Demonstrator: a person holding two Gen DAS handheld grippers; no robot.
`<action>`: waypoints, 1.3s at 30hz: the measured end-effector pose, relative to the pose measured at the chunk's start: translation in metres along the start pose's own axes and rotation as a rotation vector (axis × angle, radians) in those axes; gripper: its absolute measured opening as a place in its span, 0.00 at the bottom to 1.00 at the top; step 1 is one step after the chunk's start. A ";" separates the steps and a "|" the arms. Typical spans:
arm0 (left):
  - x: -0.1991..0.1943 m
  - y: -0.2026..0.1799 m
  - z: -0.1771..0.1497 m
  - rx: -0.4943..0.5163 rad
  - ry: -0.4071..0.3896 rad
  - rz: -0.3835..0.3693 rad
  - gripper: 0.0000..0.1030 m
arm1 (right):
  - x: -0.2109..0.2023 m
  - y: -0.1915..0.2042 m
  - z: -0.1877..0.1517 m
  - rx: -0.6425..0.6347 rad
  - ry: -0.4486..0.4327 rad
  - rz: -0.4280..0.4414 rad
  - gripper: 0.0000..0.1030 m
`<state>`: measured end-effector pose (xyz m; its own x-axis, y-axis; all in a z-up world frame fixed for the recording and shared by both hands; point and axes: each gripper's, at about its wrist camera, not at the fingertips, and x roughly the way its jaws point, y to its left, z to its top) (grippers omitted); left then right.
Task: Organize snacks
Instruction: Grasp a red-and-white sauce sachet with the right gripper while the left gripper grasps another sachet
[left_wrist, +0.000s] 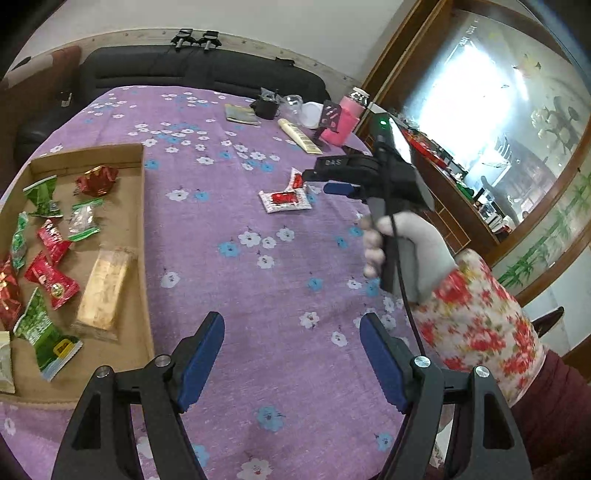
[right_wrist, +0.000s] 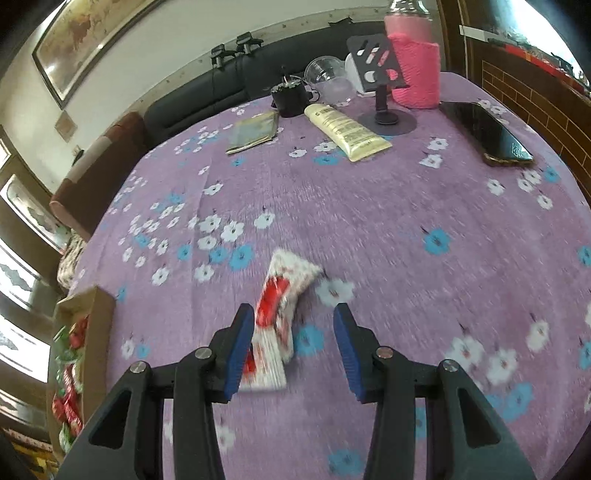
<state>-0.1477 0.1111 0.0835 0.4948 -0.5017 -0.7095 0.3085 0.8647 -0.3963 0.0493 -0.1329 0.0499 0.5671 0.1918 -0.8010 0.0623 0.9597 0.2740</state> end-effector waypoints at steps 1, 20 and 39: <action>-0.001 0.002 -0.001 -0.004 0.000 0.003 0.77 | 0.004 0.002 0.002 -0.004 0.003 -0.015 0.42; 0.033 -0.008 0.007 0.020 0.067 -0.008 0.78 | -0.015 -0.029 -0.026 -0.066 -0.003 -0.116 0.20; 0.186 -0.044 0.125 0.342 0.162 0.091 0.78 | -0.031 -0.090 -0.043 0.149 -0.099 0.091 0.21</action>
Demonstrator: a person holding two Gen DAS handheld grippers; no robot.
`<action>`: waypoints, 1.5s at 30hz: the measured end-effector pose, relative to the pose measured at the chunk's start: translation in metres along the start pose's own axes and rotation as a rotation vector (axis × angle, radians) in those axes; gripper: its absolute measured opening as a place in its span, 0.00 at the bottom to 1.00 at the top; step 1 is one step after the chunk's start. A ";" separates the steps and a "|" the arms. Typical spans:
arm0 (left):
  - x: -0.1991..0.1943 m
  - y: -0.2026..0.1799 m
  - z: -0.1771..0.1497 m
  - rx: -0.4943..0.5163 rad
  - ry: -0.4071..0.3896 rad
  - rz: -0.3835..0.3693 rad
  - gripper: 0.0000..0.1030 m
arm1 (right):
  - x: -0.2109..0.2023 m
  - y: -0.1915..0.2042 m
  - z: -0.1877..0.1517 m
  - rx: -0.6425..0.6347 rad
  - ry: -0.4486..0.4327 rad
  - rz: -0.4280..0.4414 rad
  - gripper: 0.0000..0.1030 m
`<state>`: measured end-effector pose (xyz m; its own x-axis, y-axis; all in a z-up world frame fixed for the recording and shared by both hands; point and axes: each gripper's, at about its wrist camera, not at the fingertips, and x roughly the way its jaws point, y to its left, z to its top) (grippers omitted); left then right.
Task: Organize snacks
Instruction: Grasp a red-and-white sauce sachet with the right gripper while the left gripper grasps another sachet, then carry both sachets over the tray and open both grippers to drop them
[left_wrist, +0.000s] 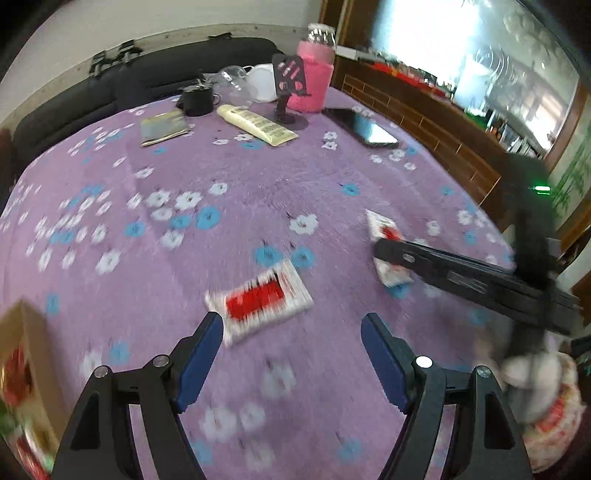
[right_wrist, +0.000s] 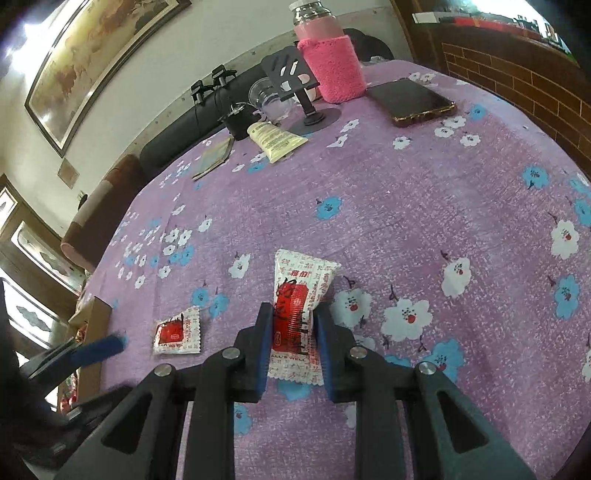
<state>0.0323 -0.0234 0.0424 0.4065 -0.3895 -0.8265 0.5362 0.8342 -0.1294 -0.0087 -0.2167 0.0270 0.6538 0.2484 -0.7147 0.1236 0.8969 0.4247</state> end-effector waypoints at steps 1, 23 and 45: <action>0.008 0.001 0.004 0.015 0.008 0.007 0.78 | 0.000 -0.001 0.000 0.006 0.002 0.006 0.21; 0.034 0.010 0.001 -0.128 0.035 0.106 0.78 | 0.000 0.000 0.000 0.013 0.006 0.001 0.22; -0.041 0.023 -0.040 -0.253 -0.084 0.020 0.29 | 0.001 0.014 -0.004 -0.053 0.028 0.098 0.17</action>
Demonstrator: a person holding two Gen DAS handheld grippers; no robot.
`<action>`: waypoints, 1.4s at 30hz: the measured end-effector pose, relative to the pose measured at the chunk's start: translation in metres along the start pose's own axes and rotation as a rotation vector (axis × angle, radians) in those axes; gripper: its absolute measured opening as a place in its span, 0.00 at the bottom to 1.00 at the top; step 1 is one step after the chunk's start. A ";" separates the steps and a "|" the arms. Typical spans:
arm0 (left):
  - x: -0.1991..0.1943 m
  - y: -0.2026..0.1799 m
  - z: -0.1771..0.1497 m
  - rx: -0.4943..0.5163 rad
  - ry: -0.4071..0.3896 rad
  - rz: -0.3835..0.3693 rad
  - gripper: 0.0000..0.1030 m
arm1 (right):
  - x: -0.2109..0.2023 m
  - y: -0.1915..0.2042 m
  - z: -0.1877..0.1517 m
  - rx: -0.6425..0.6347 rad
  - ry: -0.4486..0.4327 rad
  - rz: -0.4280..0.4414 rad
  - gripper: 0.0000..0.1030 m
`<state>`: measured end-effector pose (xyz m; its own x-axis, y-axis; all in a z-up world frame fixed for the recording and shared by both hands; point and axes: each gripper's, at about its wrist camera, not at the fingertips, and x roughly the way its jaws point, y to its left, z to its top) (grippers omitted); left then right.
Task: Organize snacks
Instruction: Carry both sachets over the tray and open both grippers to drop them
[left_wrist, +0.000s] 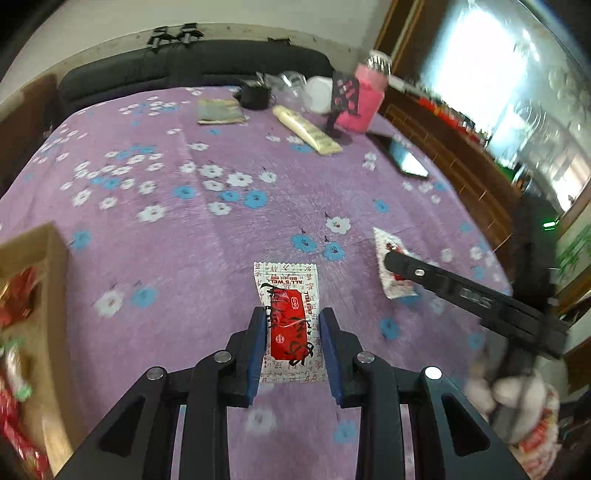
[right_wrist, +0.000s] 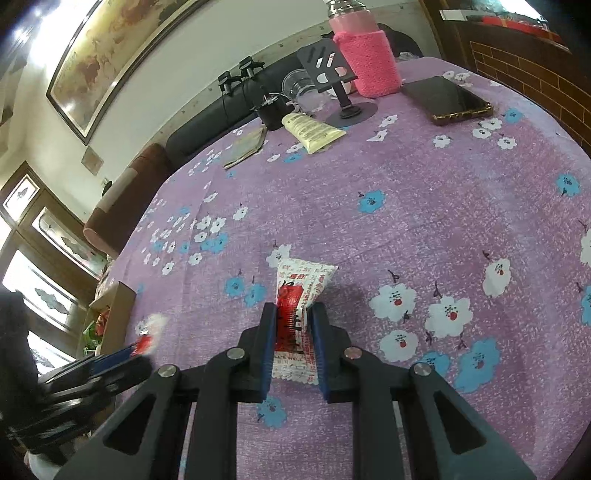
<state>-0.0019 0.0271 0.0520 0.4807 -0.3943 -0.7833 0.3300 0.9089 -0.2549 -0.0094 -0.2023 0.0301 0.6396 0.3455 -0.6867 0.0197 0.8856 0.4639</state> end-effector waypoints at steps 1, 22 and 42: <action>-0.009 0.004 -0.003 -0.015 -0.013 -0.006 0.29 | 0.000 0.001 0.000 -0.002 0.001 0.003 0.17; -0.161 0.143 -0.111 -0.352 -0.247 0.133 0.30 | -0.015 0.051 -0.017 -0.116 -0.021 -0.038 0.17; -0.138 0.141 -0.140 -0.311 -0.173 0.102 0.30 | 0.023 0.276 -0.070 -0.469 0.151 0.164 0.18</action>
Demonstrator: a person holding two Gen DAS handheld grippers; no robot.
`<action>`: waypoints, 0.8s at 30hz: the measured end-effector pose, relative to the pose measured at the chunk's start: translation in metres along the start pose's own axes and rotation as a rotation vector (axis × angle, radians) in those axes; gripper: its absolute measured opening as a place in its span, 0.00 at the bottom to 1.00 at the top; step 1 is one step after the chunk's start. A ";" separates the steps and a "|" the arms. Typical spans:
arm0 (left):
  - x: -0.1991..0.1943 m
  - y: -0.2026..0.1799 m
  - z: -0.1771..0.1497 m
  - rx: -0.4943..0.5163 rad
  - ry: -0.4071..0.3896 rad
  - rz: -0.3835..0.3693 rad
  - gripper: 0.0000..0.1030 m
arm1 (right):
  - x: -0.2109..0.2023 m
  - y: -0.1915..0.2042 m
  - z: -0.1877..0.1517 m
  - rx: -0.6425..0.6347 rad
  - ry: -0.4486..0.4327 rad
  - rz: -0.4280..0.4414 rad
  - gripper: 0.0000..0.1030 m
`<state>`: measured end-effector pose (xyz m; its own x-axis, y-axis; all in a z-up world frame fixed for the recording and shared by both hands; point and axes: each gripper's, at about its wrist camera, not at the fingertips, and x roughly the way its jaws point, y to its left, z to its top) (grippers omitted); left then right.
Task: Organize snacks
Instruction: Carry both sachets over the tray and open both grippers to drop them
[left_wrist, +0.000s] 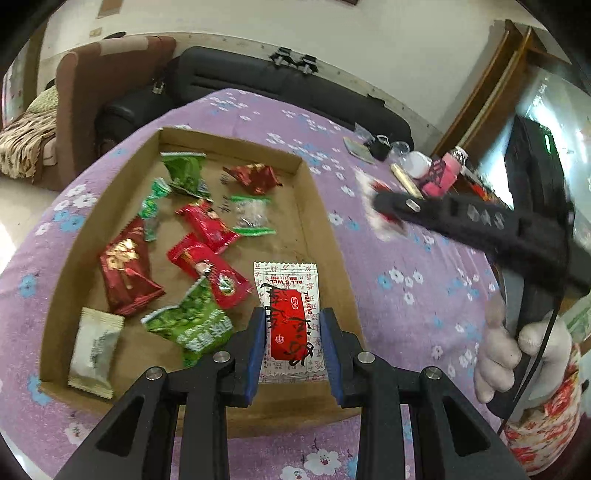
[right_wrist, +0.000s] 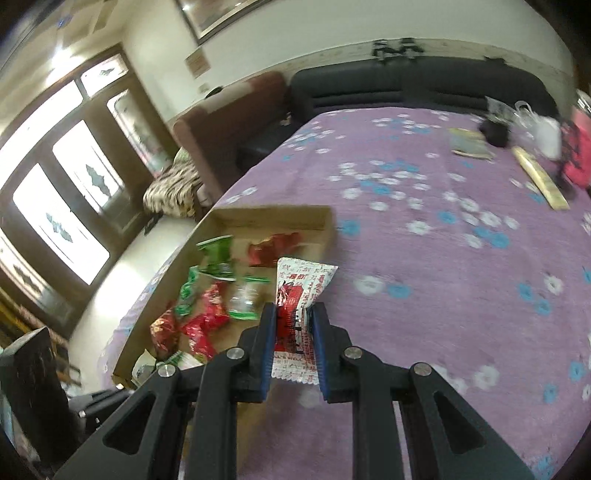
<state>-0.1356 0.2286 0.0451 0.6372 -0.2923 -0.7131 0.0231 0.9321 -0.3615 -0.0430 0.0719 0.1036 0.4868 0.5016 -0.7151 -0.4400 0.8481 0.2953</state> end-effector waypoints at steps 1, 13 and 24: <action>0.003 0.000 0.000 0.005 0.006 0.004 0.30 | 0.005 0.008 0.001 -0.017 0.009 -0.003 0.18; 0.006 0.027 -0.002 -0.073 0.005 -0.049 0.31 | 0.083 0.043 0.014 -0.118 0.127 -0.112 0.18; -0.013 0.039 0.000 -0.134 -0.054 -0.083 0.63 | 0.084 0.044 0.018 -0.107 0.079 -0.123 0.33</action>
<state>-0.1432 0.2687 0.0404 0.6782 -0.3515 -0.6453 -0.0235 0.8674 -0.4971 -0.0076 0.1549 0.0682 0.4835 0.3765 -0.7902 -0.4604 0.8772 0.1362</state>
